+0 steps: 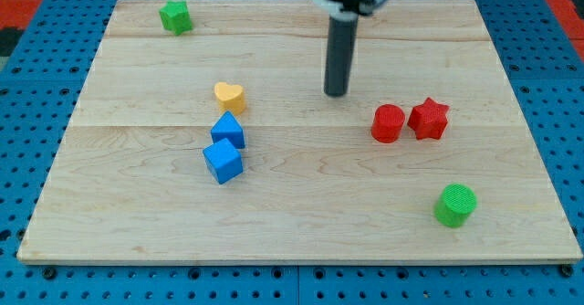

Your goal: Move the green star above the yellow heart

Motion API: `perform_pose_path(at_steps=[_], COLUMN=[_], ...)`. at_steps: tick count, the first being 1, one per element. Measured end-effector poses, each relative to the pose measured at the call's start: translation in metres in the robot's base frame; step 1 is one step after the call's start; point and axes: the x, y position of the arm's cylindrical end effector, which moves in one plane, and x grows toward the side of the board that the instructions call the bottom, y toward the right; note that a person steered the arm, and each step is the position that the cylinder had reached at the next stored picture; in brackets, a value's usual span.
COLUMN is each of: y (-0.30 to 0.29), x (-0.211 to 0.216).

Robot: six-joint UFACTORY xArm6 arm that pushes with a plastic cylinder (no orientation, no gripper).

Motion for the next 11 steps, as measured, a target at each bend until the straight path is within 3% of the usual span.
perform_pose_path(at_steps=[2, 3, 4, 7, 9, 11], y=[-0.095, -0.170, -0.197, -0.252, -0.254, -0.182], x=[-0.120, -0.158, -0.166, -0.133, -0.108, -0.059])
